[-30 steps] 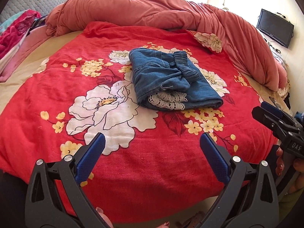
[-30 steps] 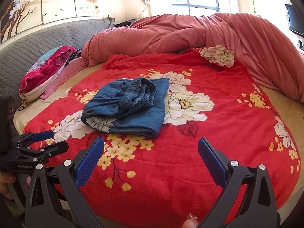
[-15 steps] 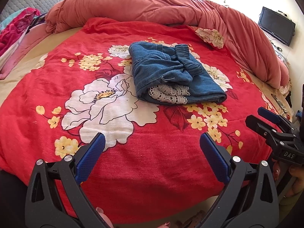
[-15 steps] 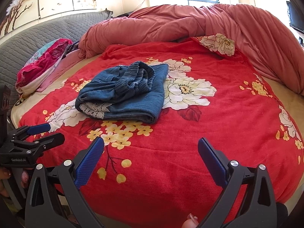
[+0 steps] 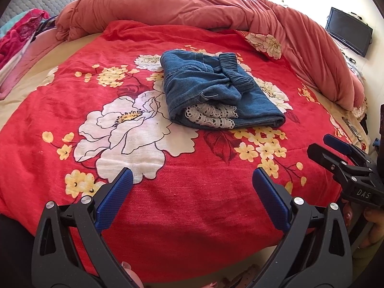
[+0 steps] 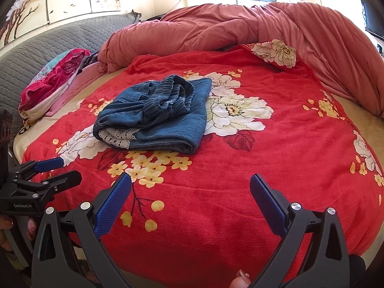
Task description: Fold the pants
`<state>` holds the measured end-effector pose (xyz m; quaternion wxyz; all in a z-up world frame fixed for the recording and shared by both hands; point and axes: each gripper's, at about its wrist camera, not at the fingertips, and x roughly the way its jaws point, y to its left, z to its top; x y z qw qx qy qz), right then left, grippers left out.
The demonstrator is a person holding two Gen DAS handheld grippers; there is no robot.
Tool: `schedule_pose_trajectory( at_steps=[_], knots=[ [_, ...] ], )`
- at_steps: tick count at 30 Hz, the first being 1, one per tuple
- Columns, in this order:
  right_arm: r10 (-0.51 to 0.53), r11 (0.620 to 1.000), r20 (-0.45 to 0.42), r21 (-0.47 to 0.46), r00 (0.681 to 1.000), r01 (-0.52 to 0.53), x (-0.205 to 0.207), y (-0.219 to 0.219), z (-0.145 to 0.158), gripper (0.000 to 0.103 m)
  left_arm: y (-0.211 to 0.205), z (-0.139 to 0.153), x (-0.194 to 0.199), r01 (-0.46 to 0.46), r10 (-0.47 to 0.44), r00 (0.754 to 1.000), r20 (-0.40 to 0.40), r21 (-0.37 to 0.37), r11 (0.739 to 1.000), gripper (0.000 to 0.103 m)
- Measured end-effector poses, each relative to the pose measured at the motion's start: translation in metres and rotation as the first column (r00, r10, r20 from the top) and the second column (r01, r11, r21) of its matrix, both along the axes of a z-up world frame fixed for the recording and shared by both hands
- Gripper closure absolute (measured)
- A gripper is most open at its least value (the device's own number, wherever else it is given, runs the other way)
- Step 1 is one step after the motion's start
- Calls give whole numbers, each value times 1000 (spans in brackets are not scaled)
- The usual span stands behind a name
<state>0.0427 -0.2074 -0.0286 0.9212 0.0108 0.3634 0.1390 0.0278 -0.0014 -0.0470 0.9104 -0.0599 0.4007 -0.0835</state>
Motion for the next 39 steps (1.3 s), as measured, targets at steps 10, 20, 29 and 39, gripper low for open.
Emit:
schedule_pose_trajectory(
  at_steps=[10,20,29,39],
  knots=[
    [3,1000,-2,-3,1000,-3,0,1,-1,5,1,1,-1,-1,1,1000,-2,0,1000,9],
    [4,1000,-4,-5,1000,-4,1,1,-2,5,2,3,-1,-4,4,1000,3,-1,1000,9],
    [5,1000,-7,-6,1000,-5,2,1,-2,5,3,4,-1,-9,9,1000,4,1,1000,9],
    [6,1000,-8,-4,1000,-6,2,1,-3,5,3,6,-2,-15,15,1000,9,7,1000,9]
  ],
)
